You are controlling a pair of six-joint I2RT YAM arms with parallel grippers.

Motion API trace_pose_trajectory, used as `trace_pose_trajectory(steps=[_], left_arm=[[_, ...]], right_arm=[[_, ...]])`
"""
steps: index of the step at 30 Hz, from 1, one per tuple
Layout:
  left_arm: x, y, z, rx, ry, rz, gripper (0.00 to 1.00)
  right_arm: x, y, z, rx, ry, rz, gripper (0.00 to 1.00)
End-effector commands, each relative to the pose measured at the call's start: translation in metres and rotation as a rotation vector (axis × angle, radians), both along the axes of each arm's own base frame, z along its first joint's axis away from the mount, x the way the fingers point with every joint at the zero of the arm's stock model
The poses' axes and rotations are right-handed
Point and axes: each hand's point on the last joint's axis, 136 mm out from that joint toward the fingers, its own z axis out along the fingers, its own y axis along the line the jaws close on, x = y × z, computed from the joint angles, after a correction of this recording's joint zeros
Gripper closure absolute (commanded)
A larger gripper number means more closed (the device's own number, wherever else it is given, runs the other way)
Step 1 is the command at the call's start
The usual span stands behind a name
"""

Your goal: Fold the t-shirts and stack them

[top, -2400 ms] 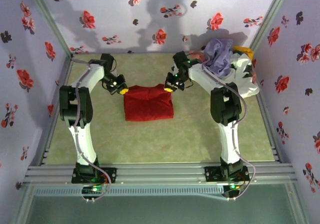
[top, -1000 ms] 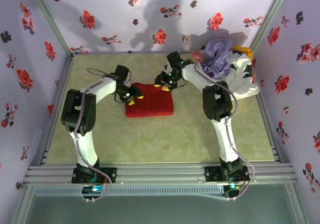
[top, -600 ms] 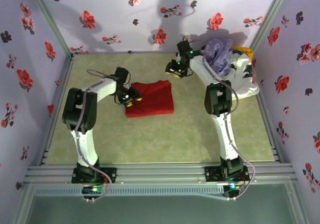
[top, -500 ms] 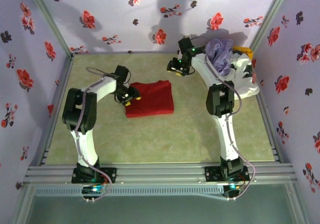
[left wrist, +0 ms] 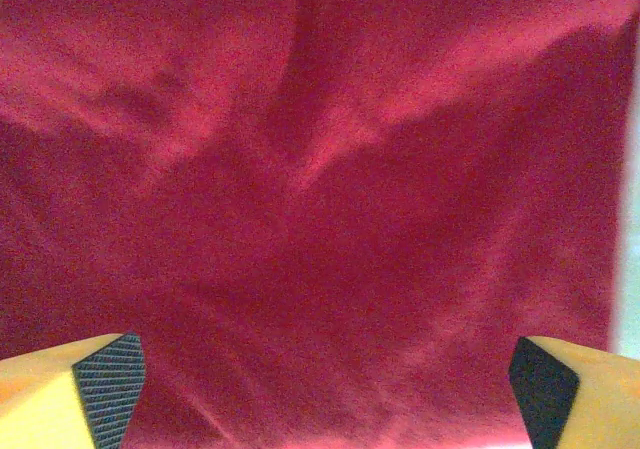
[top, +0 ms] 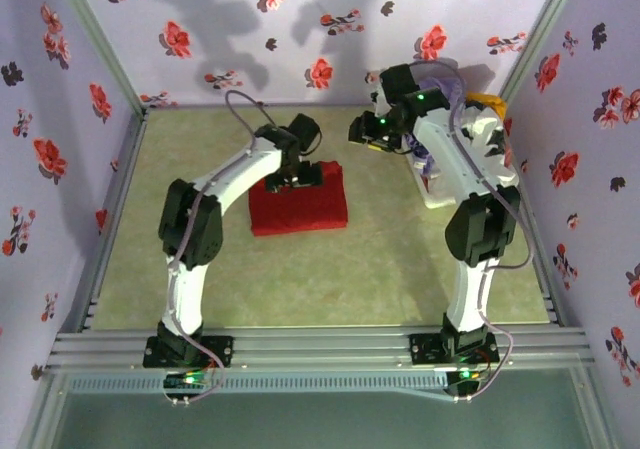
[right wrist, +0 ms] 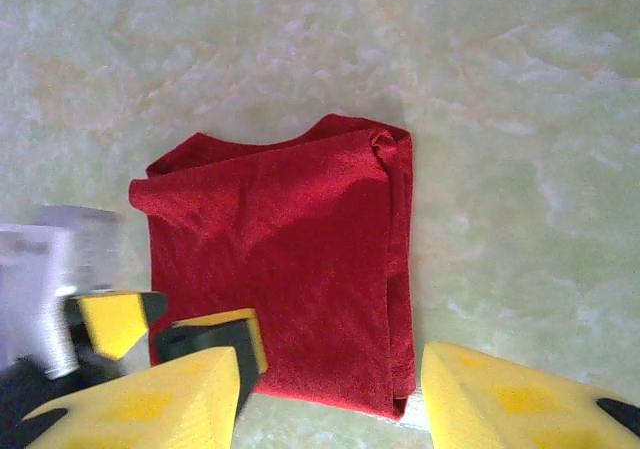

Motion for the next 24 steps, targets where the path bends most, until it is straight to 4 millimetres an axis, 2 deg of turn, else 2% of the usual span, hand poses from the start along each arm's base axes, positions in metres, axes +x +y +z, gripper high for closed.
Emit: trace_pose_trajectory(steps=[1, 6, 9, 12, 15, 19, 21, 24], left_arm=[[-0.012, 0.02, -0.023, 0.123, 0.072, 0.033, 0.01], [-0.014, 0.024, -0.043, 0.159, 0.11, 0.022, 0.01], [-0.017, 0.019, -0.061, 0.131, 0.166, -0.024, 0.01], [-0.02, 0.029, -0.072, 0.174, 0.226, -0.08, 0.01], [-0.016, 0.044, -0.078, 0.188, 0.261, -0.102, 0.01], [-0.006, 0.068, -0.079, 0.19, 0.278, -0.117, 0.01], [0.001, 0.084, -0.075, 0.205, 0.277, -0.127, 0.01], [0.015, 0.118, -0.069, 0.26, 0.278, -0.138, 0.01]], right_arm=[[-0.014, -0.007, 0.007, 0.034, 0.023, 0.018, 0.47], [-0.022, -0.008, 0.017, 0.043, 0.016, 0.027, 0.46], [-0.025, -0.009, 0.026, 0.055, -0.003, 0.025, 0.45], [-0.029, -0.01, 0.04, 0.078, -0.047, 0.023, 0.4], [-0.032, -0.015, 0.048, 0.067, -0.075, 0.016, 0.34], [-0.035, -0.025, 0.051, 0.053, -0.075, -0.006, 0.01], [-0.037, -0.029, 0.051, 0.043, -0.068, -0.018, 0.01], [-0.043, -0.031, 0.053, 0.048, -0.068, -0.021, 0.01]])
